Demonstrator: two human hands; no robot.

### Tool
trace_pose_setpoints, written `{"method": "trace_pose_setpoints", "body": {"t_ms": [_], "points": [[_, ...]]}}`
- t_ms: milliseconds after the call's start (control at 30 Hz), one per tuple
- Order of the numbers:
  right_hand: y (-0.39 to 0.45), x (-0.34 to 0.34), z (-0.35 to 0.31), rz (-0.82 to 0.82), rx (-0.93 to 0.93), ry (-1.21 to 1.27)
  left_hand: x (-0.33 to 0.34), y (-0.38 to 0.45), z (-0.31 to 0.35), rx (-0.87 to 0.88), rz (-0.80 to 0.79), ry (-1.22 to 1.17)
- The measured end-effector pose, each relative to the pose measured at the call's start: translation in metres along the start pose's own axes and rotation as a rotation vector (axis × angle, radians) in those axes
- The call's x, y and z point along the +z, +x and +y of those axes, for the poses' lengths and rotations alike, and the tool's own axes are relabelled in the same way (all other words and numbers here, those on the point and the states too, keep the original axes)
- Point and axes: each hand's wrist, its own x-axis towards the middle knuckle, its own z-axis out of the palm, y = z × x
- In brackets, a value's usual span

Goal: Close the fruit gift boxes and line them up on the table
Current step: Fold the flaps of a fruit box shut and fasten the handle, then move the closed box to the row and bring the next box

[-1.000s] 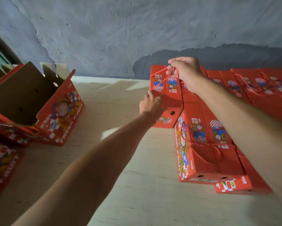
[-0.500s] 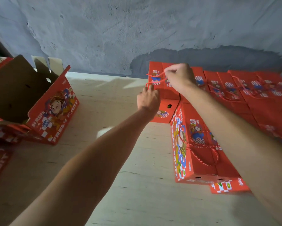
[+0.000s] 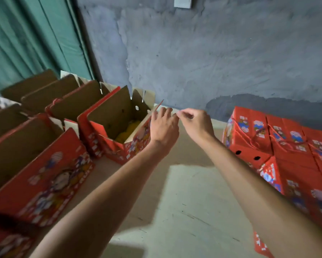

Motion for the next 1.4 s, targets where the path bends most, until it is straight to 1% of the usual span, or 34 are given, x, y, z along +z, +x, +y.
{"method": "trace_pose_setpoints", "body": {"t_ms": [100,200,267,300,433,533,633,733,900,967,1100,1300,1400], "points": [[-0.003,0.043,-0.022,-0.056,-0.025,-0.031,-0.005,-0.009,-0.046,-0.143,-0.049,0.018],[-0.01,0.073,-0.034,-0.111,-0.049,-0.022,0.003,-0.016,-0.076,-0.314,-0.13,-0.042],[-0.015,0.084,-0.037,-0.128,-0.041,-0.01,0.011,-0.021,-0.089,-0.367,-0.176,-0.058],[-0.016,0.088,-0.036,-0.13,-0.033,-0.006,0.014,-0.024,-0.093,-0.364,-0.195,-0.049],[-0.021,0.09,-0.029,-0.123,0.026,0.01,0.021,-0.029,-0.095,-0.251,-0.211,-0.026],[-0.024,0.084,-0.026,-0.149,0.004,0.068,0.008,-0.04,-0.092,-0.197,-0.232,-0.108],[-0.037,0.076,-0.026,-0.173,-0.026,0.106,0.0,-0.064,-0.087,-0.117,-0.254,-0.116],[-0.054,0.061,-0.021,-0.159,-0.056,0.031,-0.01,-0.095,-0.079,-0.104,-0.259,-0.137],[-0.107,0.021,-0.001,-0.176,0.021,-0.112,-0.035,-0.152,-0.064,-0.034,-0.258,-0.231],[-0.139,0.007,0.007,-0.186,0.019,-0.2,-0.045,-0.178,-0.056,-0.012,-0.272,-0.294],[-0.201,-0.016,0.013,-0.142,-0.041,-0.438,-0.068,-0.227,-0.046,0.036,-0.265,-0.357],[-0.286,-0.036,0.014,0.039,-0.235,-0.598,-0.094,-0.29,-0.037,0.187,-0.23,-0.41],[-0.324,-0.047,0.006,0.081,-0.316,-0.65,-0.105,-0.319,-0.03,0.249,-0.177,-0.476]]}}
